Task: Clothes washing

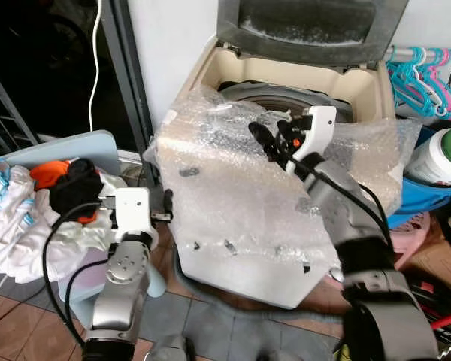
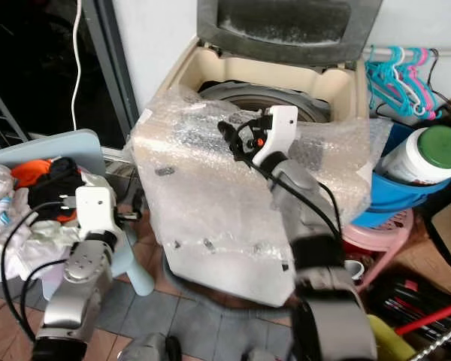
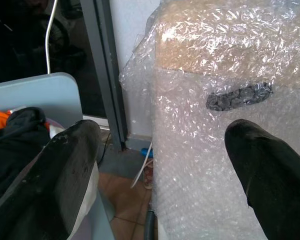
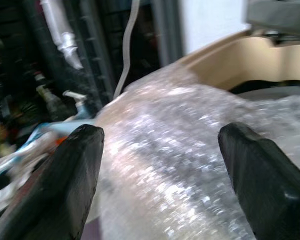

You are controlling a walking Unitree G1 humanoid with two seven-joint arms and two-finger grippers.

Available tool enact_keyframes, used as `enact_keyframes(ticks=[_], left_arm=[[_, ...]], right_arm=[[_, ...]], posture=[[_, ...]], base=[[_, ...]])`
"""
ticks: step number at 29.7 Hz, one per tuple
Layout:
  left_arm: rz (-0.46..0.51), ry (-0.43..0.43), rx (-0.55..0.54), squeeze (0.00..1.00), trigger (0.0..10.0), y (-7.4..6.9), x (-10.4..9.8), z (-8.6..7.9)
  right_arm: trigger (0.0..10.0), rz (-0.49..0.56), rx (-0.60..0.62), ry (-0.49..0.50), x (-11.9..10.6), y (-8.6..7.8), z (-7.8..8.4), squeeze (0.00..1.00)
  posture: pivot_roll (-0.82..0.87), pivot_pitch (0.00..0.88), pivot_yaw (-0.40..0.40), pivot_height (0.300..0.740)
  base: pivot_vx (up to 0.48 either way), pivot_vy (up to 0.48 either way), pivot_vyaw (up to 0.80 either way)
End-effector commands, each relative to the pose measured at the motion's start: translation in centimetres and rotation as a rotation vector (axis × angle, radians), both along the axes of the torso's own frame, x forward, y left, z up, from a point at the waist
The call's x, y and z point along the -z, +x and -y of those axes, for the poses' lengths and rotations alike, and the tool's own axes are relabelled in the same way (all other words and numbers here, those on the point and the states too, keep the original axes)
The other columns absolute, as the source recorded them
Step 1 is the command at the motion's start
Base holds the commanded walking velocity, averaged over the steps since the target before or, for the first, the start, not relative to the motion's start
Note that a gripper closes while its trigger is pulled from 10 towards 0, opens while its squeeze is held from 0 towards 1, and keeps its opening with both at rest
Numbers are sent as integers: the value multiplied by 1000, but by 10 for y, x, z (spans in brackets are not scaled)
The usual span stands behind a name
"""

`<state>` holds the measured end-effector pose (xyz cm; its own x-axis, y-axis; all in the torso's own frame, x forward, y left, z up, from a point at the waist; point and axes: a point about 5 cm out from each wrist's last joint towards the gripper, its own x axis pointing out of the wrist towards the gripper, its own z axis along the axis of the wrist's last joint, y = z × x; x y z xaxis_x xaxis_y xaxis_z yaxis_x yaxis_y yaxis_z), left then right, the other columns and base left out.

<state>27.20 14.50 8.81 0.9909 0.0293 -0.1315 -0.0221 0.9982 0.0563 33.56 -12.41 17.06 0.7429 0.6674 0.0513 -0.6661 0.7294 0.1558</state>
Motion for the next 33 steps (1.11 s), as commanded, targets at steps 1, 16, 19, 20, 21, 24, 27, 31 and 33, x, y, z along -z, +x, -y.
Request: enact_keyframes(ticks=[1,16,19,20,21,24,27,31,33], left_arm=[[20,14,4,0,10000,4,-7,-2],[43,-10,-41,0,10000,-2,-15,-3],[37,-8,-42,0,10000,0,-15,-3],[35,-8,-42,0,10000,2,-15,-3],[35,-10,-42,0,10000,3,-15,-2],[37,-20,-34,0,10000,7,-16,-1],[42,-26,-13,0,10000,12,-18,3],[33,-41,-4,0,10000,18,-18,3],[40,-25,2,0,10000,20,-19,2]], right_arm=[[10000,59,-112,-30,-11,-10,-8,0],[10000,171,73,-107,-1,-50,-9,0],[10000,152,160,-96,6,-52,-9,0],[10000,155,173,-104,7,-52,-9,0],[10000,163,185,-118,8,-53,-9,0],[10000,179,236,-138,8,-53,-5,0],[10000,176,325,-116,7,-56,2,0],[10000,162,362,-112,12,-61,1,0],[10000,161,369,-110,12,-61,0,0]], posture=[[-34,0,38,740],[-26,0,8,740],[-26,0,4,740],[-32,0,3,740],[-35,0,3,740],[-50,0,1,740],[-71,0,14,740],[-90,0,22,740],[-87,0,17,740]], base=[[0,0,0],[0,162,0],[0,480,0],[0,480,0],[0,480,0],[0,480,0],[0,480,0],[0,472,0],[0,465,0]])
